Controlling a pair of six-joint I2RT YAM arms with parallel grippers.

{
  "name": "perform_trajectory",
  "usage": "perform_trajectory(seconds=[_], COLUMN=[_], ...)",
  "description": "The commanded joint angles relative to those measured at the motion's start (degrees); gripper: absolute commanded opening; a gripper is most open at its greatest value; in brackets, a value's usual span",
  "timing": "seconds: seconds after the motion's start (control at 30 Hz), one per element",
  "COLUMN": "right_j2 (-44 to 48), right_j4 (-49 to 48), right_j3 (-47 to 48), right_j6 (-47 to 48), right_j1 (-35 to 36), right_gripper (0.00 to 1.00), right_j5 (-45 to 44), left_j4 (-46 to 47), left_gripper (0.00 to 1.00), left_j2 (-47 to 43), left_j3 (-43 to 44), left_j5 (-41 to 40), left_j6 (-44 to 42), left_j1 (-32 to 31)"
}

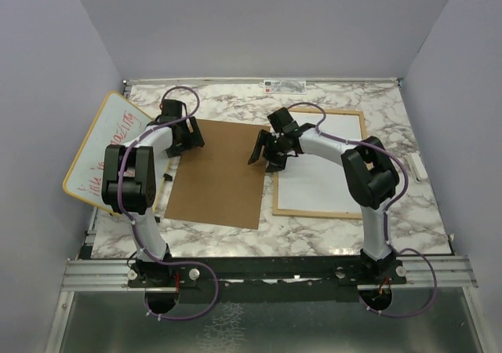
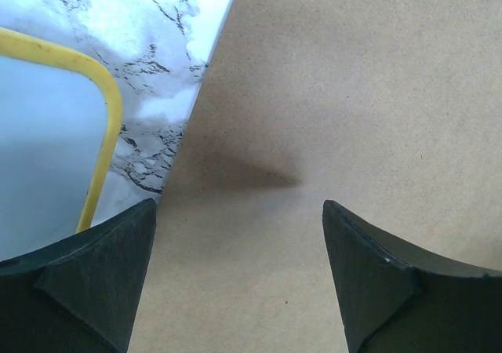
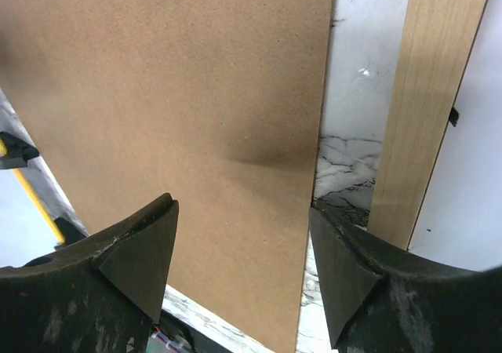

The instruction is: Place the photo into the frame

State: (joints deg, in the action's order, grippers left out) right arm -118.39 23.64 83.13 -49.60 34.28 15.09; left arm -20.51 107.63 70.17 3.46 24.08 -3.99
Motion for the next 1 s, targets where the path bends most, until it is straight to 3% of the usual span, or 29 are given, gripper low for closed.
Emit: perform_trajectory(seconds=[0.0, 0.17, 0.43, 0.73, 0.97], right_j2=[1.7, 6.2, 12.0, 9.6, 6.0], right_j4=[-14.8, -19.7, -19.9, -1.9, 4.4], right_j3=[-1.5, -3.2, -3.9, -1.7, -2.8], right_j6=[-3.2, -3.3, -1.8, 0.0, 0.0], right_j1=[1.4, 1.0, 0.7, 0.5, 0.4], right_gripper=[0.71, 0.71, 0.71, 0.70, 0.71], right_j5=[8.1, 8.6, 5.5, -3.8, -6.6], left_j4=[-2.1, -2.2, -2.5, -6.5, -7.6], left_gripper=[0.84, 0.82, 0.81, 0.87, 0.93], left_j2=[1.6, -0.1, -1.0, -1.2, -5.0], left_j3=[-3.8, -4.1, -3.9, -1.4, -4.9], left_j5=[10.9, 11.3, 11.6, 4.0, 0.4], left_j6=[5.1, 6.1, 7.1, 5.2, 5.0], left_j1=[-1.6, -1.7, -1.9, -2.2, -2.9])
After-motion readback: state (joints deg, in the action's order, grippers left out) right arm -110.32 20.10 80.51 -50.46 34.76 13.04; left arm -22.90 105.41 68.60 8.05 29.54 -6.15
